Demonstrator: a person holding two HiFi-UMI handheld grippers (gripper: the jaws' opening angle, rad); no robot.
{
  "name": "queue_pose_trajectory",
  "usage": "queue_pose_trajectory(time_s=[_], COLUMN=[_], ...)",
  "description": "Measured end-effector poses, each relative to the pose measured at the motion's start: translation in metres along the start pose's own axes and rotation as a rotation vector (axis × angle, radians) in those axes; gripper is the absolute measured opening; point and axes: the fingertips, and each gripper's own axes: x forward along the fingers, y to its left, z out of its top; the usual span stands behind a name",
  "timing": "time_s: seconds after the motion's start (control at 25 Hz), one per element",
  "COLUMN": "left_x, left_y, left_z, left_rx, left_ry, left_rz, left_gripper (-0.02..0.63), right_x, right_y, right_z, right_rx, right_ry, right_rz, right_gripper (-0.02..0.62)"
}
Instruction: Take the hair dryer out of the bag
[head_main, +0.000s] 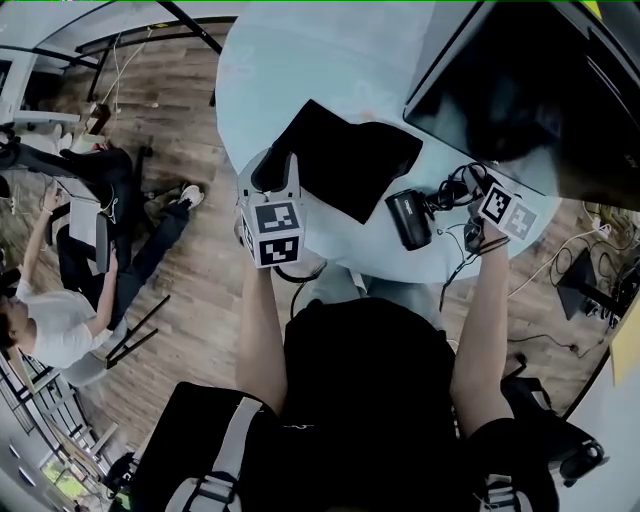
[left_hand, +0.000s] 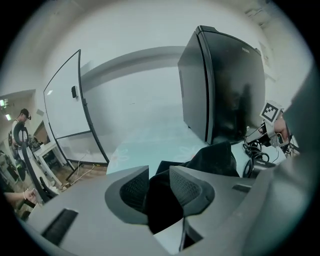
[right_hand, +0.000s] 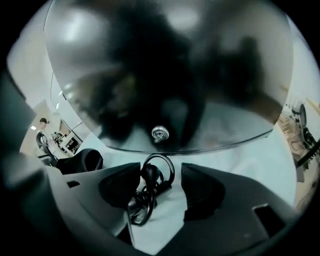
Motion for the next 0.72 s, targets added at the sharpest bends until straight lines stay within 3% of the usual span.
queue_pose_trajectory(time_s=[0.12,0.32,0.44,0.72], left_x=[-0.002,-0.007,-0.011,-0.032], left_y=[-0.002,-0.020,-0.037,-0.069], left_z=[0.003,0.021,0.036,0.090], left_rx=[0.004,-0.009,-0.016,-0.051], left_ry=[-0.025,-0.091,-0.135,-0.282], left_rz=[-0.022,-0.101,-0.166,-0.269], left_gripper=[0.144,0.140,0.138,0.081], right_x=[-0.015,-0.054,-0.079,-0.127], right_y=[-0.005,0.002,0.025,0.081], right_z=[0.003,0.015,0.030,0.065], right_rx=[-0.001,-0.026,-0.075,-0.118], right_ry=[-0.055,-0.208,-0.330,-0.533], right_rz=[-0.073,-0.167,-0.157,-0.085], right_gripper=[0.258,0.192,0.108,0.008])
